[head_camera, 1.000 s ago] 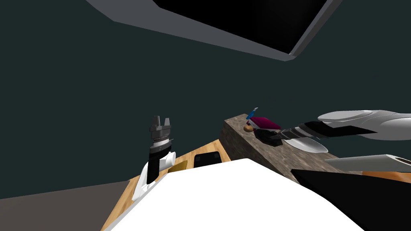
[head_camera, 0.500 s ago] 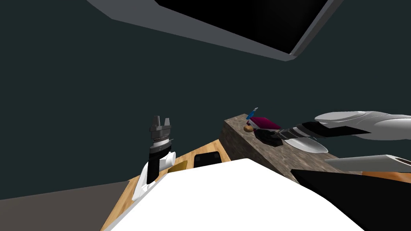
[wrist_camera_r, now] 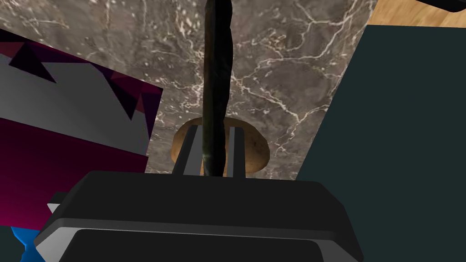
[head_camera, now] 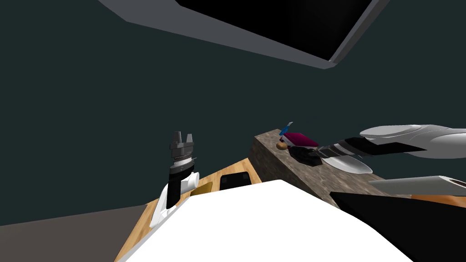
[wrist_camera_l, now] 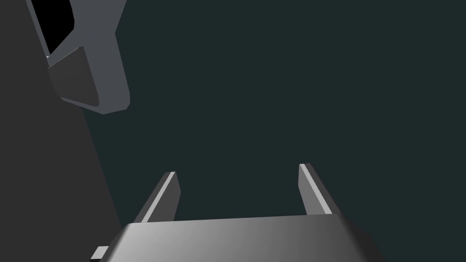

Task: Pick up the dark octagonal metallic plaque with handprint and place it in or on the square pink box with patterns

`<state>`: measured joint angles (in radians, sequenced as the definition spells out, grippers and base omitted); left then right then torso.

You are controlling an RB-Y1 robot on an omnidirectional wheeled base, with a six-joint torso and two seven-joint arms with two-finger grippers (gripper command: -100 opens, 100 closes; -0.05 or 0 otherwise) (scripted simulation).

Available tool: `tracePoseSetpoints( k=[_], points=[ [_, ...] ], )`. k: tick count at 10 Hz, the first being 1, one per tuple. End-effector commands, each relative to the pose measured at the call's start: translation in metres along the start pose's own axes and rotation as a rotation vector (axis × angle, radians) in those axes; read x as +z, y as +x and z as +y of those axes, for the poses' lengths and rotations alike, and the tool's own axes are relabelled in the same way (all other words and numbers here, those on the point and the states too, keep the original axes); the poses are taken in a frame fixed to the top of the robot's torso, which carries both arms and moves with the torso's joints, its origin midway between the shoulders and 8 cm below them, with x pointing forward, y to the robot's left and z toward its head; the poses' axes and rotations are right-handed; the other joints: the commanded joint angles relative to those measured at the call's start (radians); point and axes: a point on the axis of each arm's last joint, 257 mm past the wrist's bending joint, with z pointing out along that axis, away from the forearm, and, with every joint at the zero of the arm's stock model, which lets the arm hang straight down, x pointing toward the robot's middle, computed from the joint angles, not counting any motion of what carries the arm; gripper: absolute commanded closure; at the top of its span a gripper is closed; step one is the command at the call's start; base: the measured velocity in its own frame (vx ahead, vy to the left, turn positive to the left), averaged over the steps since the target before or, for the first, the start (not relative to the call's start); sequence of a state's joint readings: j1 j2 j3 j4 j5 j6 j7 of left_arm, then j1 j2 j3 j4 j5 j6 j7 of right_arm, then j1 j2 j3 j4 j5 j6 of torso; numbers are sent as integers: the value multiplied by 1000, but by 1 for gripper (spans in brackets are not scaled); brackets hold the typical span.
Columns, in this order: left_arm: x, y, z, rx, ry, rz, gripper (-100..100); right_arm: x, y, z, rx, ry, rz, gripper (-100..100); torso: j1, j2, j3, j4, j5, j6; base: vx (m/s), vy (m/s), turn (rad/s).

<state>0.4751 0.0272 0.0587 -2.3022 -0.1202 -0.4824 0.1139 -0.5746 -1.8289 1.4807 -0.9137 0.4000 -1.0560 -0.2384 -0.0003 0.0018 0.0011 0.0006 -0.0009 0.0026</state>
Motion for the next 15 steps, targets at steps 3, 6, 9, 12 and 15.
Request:
tracePoseSetpoints(
  k=[3, 6, 9, 12, 15],
  points=[
    [0, 0, 0, 0, 0, 0, 0, -8, 0, 11, 8, -33, 3, 100, 0, -2, -1, 0, 1, -1, 20, -22, 66],
    [0, 0, 0, 0, 0, 0, 0, -27, 0, 28, 27, -85, 7, 100, -2, -5, -3, -1, 0, -2, 54, -55, 115],
    [0, 0, 0, 0, 0, 0, 0, -51, 2, 41, 49, -121, 10, 100, -3, -6, -3, -1, 0, -3, 58, -72, 121],
    [0, 0, 0, 0, 0, 0, 0, -75, 5, 48, 71, -138, 11, 100, -4, -7, -4, -1, 0, -3, 59, -84, 117],
    [0, 0, 0, 0, 0, 0, 0, -102, 10, 53, 96, -141, 10, 100, -5, -4, -2, -1, 0, -2, 34, -85, 104]
  ],
)
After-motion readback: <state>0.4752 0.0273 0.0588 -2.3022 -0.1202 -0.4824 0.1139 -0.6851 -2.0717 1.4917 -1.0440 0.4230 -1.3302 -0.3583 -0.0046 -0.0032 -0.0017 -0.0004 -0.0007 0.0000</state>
